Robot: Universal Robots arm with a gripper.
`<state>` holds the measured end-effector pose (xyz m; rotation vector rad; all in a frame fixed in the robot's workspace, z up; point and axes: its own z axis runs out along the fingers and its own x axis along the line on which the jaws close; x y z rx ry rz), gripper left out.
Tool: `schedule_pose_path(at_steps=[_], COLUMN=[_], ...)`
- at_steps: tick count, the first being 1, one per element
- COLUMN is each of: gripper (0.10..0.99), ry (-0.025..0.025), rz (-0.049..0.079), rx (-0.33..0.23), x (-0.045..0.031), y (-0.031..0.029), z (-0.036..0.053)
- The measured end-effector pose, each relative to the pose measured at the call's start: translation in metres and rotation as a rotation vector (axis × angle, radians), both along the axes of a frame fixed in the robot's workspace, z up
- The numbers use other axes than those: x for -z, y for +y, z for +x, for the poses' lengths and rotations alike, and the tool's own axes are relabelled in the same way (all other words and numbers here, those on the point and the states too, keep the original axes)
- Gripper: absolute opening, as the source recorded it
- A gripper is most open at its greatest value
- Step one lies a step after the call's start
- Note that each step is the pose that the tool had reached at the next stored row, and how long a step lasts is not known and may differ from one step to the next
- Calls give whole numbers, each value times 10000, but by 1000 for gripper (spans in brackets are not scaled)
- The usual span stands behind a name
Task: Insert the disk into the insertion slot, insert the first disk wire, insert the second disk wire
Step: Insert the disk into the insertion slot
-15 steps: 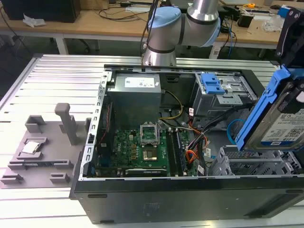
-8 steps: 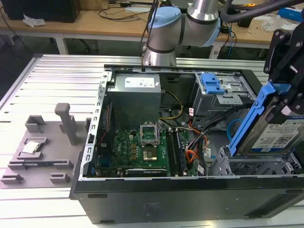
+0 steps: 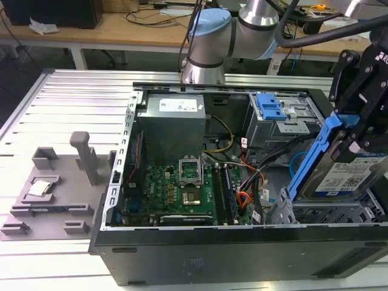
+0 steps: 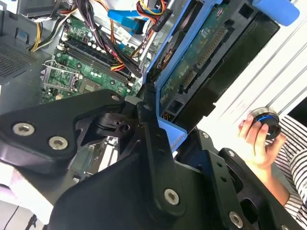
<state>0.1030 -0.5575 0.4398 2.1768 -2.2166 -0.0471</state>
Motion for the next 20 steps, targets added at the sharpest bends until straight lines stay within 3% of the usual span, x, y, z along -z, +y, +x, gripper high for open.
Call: schedule_pose_path(at_steps=[4, 11, 20], gripper=[369, 369, 369], ry=[1, 39, 75], rz=[0, 0, 0], rx=[0, -1, 0], x=[29, 222, 414], y=[20, 22, 22], z=[6, 12, 12])
